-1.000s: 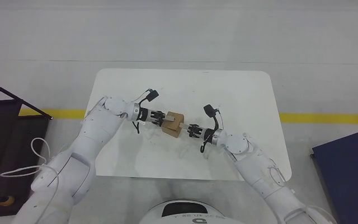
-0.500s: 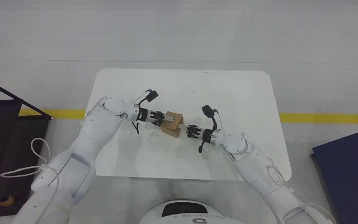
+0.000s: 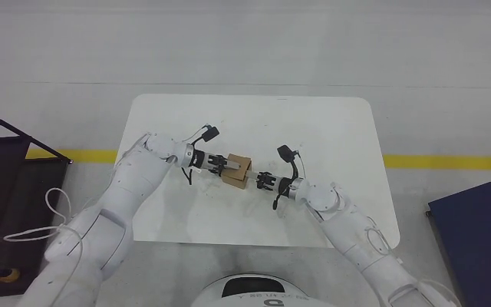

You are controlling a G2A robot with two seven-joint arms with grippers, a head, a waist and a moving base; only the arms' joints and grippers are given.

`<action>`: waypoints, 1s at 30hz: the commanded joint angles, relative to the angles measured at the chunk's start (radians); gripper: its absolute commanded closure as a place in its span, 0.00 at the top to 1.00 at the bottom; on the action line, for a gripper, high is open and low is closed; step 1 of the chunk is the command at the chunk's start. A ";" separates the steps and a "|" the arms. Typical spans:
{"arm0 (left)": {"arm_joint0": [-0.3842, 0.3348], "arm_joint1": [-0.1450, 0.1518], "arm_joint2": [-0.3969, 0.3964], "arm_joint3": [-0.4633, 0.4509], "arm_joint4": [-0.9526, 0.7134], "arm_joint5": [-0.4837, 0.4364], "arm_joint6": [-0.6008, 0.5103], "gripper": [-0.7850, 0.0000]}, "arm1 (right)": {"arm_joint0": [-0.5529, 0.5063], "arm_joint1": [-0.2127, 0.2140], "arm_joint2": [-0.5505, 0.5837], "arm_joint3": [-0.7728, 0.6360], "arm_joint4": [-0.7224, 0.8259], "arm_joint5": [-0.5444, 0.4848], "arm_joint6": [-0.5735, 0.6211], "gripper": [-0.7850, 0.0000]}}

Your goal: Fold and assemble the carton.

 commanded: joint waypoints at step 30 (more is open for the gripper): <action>-0.011 -0.015 0.001 0.031 0.018 -0.014 0.004 0.64 | 0.031 -0.009 -0.023 -0.006 -0.032 0.048 -0.037 0.65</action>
